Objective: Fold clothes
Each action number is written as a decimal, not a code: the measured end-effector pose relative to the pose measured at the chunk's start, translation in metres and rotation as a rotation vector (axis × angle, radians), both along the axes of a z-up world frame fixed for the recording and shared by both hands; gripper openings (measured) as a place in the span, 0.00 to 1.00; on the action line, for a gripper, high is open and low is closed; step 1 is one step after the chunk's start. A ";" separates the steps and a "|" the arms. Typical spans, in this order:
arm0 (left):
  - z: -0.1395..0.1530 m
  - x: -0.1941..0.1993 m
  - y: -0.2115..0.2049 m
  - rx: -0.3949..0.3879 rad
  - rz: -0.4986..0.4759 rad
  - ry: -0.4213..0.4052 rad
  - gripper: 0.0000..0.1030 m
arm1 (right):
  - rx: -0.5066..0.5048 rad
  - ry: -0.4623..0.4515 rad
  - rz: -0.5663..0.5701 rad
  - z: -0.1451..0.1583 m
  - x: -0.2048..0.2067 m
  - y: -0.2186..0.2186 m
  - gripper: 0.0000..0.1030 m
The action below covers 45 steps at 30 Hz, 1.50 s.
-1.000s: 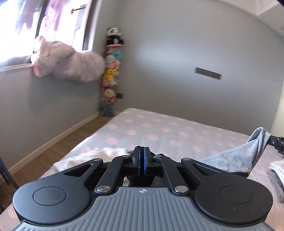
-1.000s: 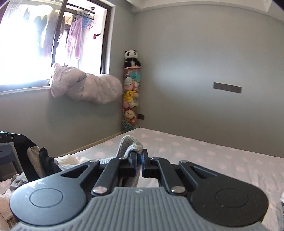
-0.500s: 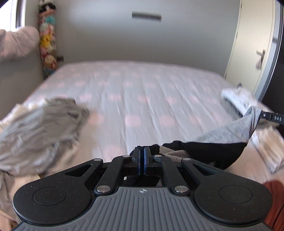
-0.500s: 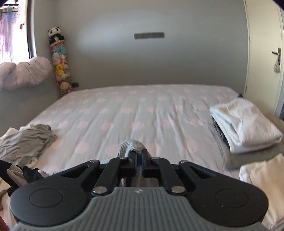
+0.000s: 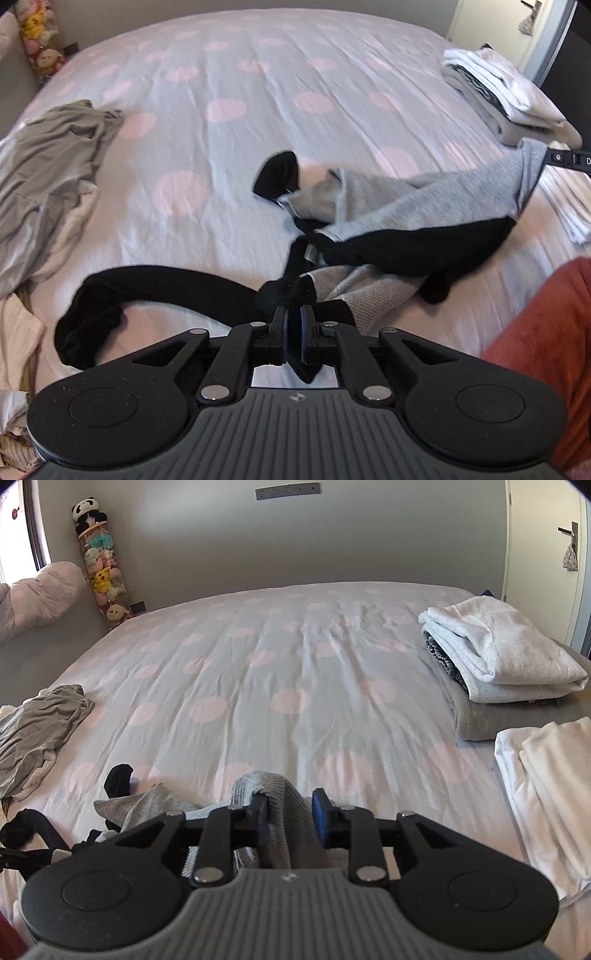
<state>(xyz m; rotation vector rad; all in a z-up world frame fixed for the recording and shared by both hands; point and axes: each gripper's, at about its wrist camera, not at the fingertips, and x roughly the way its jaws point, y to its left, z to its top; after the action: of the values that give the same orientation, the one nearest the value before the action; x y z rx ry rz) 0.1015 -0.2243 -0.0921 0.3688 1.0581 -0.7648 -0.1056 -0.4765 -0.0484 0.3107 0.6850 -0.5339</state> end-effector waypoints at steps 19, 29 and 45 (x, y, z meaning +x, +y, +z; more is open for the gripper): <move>-0.043 0.022 0.003 0.068 0.098 0.198 0.38 | -0.113 0.109 0.040 0.009 -0.038 0.055 0.47; -0.031 0.019 -0.005 -0.013 0.088 0.125 0.01 | -0.002 0.092 0.201 -0.004 -0.020 0.093 0.43; -0.013 0.025 0.000 -0.093 0.106 0.117 0.00 | 0.080 0.196 0.437 -0.081 0.095 0.156 0.37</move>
<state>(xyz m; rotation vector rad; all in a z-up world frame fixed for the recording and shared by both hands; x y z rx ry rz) 0.1261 -0.2247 -0.1050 0.1893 1.1379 -0.7443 -0.0109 -0.3209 -0.1295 0.1753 0.9359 -0.1198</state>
